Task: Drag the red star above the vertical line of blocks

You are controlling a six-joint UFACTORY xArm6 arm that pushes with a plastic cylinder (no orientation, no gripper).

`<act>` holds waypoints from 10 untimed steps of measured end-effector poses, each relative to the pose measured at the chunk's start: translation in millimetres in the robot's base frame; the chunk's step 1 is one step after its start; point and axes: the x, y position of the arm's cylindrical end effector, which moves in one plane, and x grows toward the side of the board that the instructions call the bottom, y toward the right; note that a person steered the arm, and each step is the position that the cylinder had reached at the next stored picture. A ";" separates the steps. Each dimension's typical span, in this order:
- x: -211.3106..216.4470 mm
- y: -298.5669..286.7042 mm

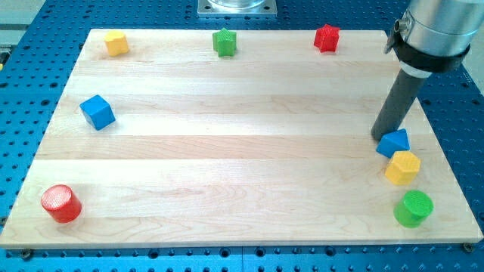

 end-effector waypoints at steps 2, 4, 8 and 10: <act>-17.5 -0.7; -117.2 46.7; -215.1 -130.8; -150.4 -235.1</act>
